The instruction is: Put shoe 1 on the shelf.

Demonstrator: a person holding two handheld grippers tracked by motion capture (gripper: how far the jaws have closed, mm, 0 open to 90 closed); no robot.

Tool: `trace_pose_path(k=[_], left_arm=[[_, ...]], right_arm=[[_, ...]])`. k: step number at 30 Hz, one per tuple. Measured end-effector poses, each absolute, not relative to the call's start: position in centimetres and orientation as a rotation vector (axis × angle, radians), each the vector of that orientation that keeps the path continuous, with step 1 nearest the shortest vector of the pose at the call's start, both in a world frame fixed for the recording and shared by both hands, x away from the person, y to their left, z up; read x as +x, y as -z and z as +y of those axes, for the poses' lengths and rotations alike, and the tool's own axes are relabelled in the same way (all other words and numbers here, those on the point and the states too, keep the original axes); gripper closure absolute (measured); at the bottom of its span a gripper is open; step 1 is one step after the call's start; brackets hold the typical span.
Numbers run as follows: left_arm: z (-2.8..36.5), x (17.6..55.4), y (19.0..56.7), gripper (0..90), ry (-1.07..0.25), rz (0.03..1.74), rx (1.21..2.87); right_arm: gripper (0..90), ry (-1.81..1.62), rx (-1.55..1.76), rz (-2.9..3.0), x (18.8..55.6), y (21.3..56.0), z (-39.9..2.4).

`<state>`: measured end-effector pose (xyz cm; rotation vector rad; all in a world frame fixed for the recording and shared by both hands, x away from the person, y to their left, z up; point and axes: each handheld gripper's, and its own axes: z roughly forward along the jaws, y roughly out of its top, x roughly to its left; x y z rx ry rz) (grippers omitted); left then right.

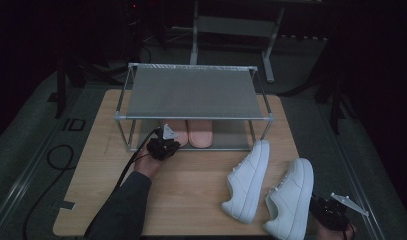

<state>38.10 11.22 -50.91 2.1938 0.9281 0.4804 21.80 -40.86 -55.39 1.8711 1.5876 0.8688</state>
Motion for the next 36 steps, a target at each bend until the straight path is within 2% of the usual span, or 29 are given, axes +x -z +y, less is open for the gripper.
trace_pose_path(k=[15,36], left_arm=[[8.5,35.4,50.5,83.7,-0.32,0.82,2.179],[4.3,32.8,51.0,80.4,-0.188,0.683,2.207]], right_arm=[[52.7,-0.867,1.868,1.59,21.8,55.4,-40.9],[52.6,-0.865,1.866,1.592,21.8,55.4,-40.9]])
